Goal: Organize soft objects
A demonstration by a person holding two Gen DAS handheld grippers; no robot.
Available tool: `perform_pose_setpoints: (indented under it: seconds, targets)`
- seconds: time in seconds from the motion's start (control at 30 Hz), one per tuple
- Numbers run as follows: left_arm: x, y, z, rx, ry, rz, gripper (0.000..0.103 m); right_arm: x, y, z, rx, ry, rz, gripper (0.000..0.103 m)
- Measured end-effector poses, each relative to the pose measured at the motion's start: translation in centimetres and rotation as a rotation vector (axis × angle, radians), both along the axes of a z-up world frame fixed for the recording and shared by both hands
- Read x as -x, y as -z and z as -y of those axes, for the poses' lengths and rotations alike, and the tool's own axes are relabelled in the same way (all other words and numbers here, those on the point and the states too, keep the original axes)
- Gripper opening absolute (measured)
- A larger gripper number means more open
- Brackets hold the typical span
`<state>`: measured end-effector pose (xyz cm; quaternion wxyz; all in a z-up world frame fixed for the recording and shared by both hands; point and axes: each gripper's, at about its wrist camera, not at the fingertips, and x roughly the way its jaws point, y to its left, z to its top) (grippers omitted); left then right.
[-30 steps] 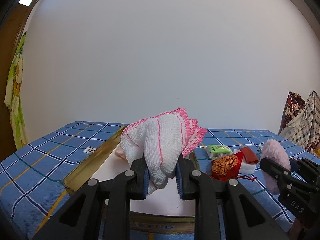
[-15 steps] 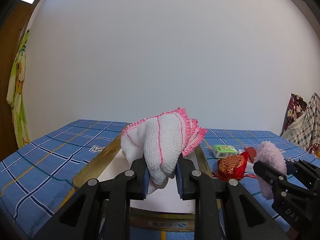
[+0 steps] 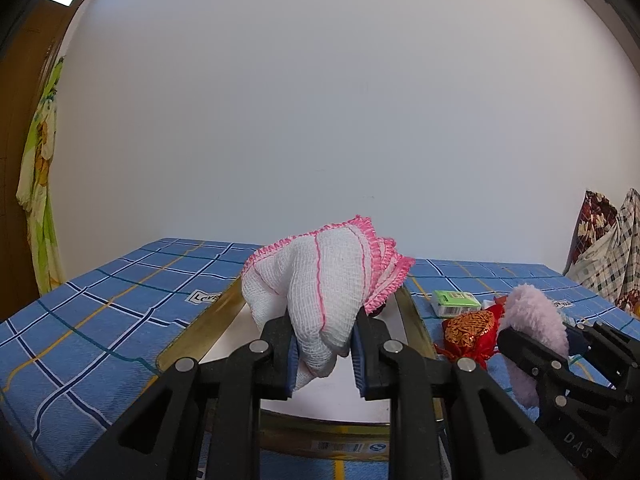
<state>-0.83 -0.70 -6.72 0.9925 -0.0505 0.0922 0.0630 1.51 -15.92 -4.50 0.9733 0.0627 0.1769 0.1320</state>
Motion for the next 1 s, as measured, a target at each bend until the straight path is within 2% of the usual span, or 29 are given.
perform_pose_setpoints:
  seconds: [0.57,1.0]
  targets:
    - [0.9,-0.2,-0.5,0.007,-0.041,0.003,0.024,0.1,-0.2,-0.1,-0.009,-0.044,0.0,0.035]
    - [-0.3,-1.2,-1.6,0.018,-0.028,-0.051,0.023,-0.4,-0.5,-0.4,-0.015,-0.087,-0.017,0.036]
